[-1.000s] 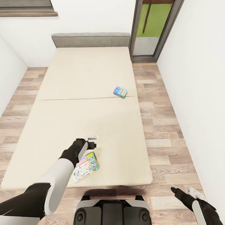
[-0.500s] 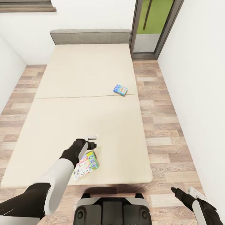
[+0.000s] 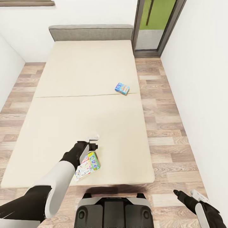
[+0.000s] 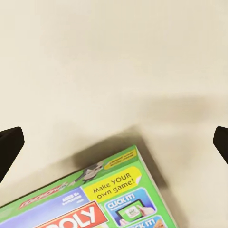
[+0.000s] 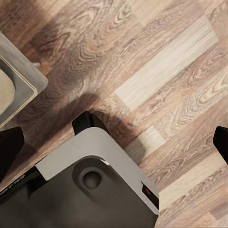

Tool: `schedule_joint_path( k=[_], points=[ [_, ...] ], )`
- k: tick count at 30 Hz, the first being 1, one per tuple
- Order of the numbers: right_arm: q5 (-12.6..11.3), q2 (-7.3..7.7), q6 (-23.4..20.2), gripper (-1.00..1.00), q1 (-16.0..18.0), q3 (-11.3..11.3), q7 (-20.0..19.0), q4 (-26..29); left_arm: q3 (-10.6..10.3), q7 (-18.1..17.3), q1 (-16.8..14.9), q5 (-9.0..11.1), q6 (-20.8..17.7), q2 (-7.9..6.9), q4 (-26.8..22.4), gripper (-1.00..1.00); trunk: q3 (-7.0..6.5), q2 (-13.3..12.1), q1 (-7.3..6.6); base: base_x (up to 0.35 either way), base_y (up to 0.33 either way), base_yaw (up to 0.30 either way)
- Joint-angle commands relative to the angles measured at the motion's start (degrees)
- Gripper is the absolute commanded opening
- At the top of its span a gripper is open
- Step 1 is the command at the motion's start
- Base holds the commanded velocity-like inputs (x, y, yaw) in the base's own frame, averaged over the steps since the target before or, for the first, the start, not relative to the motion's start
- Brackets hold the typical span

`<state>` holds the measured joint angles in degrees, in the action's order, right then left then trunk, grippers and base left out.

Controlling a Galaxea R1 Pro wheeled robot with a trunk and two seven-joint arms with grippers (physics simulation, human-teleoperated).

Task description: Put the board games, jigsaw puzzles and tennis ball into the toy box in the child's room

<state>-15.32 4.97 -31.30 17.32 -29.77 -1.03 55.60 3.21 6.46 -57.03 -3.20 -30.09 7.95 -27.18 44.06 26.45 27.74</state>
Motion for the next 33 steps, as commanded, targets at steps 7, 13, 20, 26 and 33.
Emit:
schedule_joint_path(
  k=[7, 13, 20, 26, 33],
  points=[
    [-0.35, 0.34, -0.4, 1.0, 0.01, -0.29, -0.35, 0.05, 0.31, -0.04, -0.01, -0.32, -0.11, 0.06, -0.04, 1.0, 0.72, 0.08, 0.02, 0.0, 0.0, 0.0],
    [-0.77, 1.25, -0.48, 1.0, 0.01, -0.41, -0.57, 0.04, 0.31, -0.04, -0.01, -0.32, -0.07, 0.05, -0.04, 1.0, 1.28, 0.08, 0.02, 0.0, 0.0, 0.0],
    [-1.0, 1.66, -0.51, 1.0, 0.0, -0.46, -0.69, 0.04, 0.31, -0.09, -0.01, -0.32, -0.06, 0.05, -0.04, 1.0, 1.94, 0.08, 0.02, 0.0, 0.0, 0.0],
    [-1.02, 1.77, -0.52, 1.0, 0.0, -0.46, -0.72, 0.04, 0.31, -0.21, -0.01, -0.38, -0.06, 0.05, -0.02, 1.0, 2.51, 0.08, 0.02, 0.0, 0.0, 0.0],
    [-1.03, 1.8, -0.52, 1.0, 0.0, -0.47, -0.72, 0.04, 0.35, -0.26, -0.01, -0.4, -0.06, 0.05, 0.01, 1.0, 3.16, 0.08, 0.02, 0.0, 0.0, 0.0]
  ],
)
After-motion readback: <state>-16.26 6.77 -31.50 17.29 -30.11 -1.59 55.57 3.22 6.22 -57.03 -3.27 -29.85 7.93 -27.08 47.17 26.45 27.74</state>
